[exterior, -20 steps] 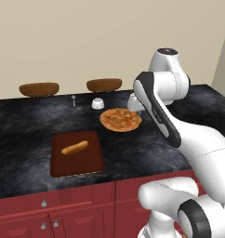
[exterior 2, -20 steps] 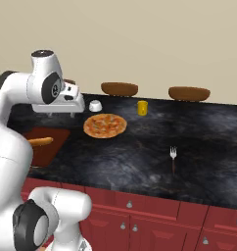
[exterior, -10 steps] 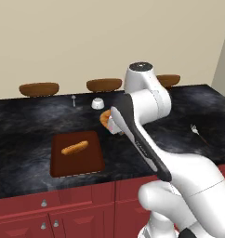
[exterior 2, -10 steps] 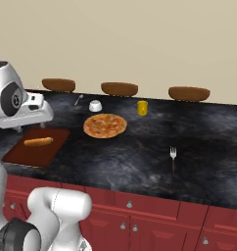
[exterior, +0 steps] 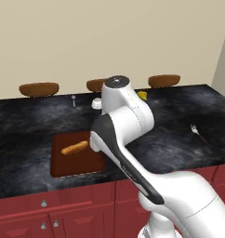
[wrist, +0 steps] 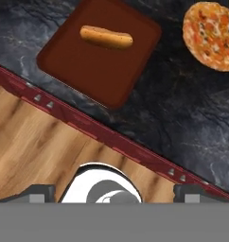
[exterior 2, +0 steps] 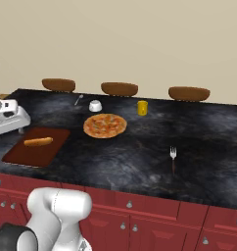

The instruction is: Take the pizza cutter from the drawer on the left and place it on the dining counter for cutting.

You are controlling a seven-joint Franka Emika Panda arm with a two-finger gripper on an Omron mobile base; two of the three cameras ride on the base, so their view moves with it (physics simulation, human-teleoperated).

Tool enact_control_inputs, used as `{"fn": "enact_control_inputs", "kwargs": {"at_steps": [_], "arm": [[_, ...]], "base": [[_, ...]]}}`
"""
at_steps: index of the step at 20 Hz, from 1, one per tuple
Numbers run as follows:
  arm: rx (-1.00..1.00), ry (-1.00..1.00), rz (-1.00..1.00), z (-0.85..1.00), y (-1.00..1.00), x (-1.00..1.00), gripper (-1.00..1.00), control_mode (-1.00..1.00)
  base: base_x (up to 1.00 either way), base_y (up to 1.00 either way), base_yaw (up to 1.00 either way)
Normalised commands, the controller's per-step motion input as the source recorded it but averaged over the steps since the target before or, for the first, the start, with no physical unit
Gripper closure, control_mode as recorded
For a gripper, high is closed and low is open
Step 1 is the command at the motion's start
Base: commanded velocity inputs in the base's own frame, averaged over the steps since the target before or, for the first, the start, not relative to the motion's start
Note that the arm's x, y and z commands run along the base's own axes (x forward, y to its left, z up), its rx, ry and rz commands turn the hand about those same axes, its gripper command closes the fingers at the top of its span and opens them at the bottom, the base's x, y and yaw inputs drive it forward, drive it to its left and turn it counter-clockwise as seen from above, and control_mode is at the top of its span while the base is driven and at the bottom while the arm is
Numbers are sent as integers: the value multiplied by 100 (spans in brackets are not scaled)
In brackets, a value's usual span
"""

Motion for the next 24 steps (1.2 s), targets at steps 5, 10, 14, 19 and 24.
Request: {"fn": "enact_control_inputs", "kwargs": {"at_steps": [5,10,14,19,24], "arm": [[-4,0,12,-8,41,-29,-100,-100],[-6,0,14,-16,36,-28,-100,-100],[-7,-1,21,-28,30,-12,-100,-100],[-6,-7,34,-39,24,0,-100,-100],[-8,-9,39,-53,27,-1,-100,-100]], "base": [[0,0,0],[0,0,0],[0,0,0],[0,0,0],[0,0,0]]}}
